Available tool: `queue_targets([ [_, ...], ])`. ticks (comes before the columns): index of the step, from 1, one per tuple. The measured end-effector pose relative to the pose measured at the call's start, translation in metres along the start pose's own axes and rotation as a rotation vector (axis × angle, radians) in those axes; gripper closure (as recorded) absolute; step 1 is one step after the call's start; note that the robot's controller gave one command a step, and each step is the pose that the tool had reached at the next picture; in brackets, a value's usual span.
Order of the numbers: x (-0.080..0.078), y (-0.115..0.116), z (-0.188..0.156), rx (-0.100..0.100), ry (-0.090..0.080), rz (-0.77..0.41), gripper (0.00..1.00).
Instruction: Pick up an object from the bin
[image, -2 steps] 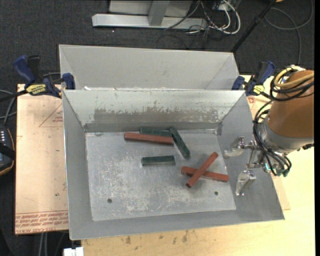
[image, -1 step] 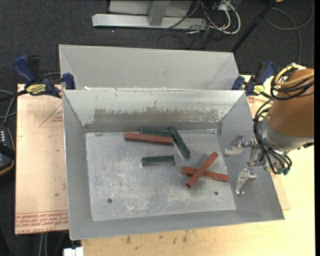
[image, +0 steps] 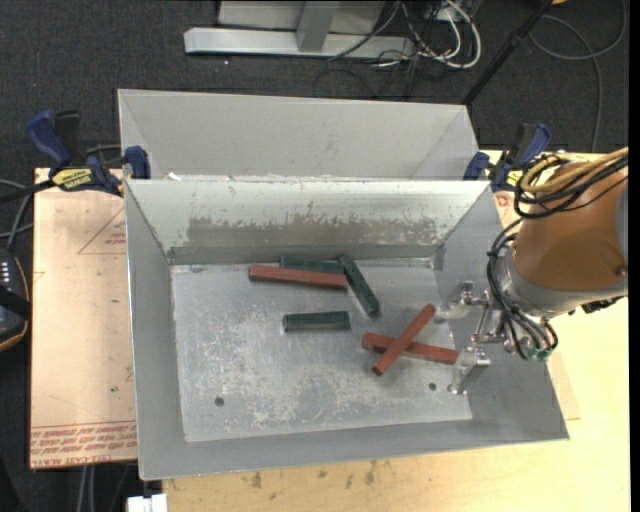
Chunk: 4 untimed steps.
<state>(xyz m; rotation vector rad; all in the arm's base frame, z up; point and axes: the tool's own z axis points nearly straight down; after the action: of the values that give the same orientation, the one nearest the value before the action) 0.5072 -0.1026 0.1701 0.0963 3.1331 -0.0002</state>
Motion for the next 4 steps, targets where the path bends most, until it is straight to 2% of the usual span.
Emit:
queue_targets([
  [1,-0.028,-0.021,0.095,0.0,-0.002,0.158,1.0],
  [3,-0.029,-0.022,0.095,-0.002,-0.001,0.129,1.0],
  [4,-0.024,-0.024,-0.017,0.0,0.005,0.104,1.0],
])
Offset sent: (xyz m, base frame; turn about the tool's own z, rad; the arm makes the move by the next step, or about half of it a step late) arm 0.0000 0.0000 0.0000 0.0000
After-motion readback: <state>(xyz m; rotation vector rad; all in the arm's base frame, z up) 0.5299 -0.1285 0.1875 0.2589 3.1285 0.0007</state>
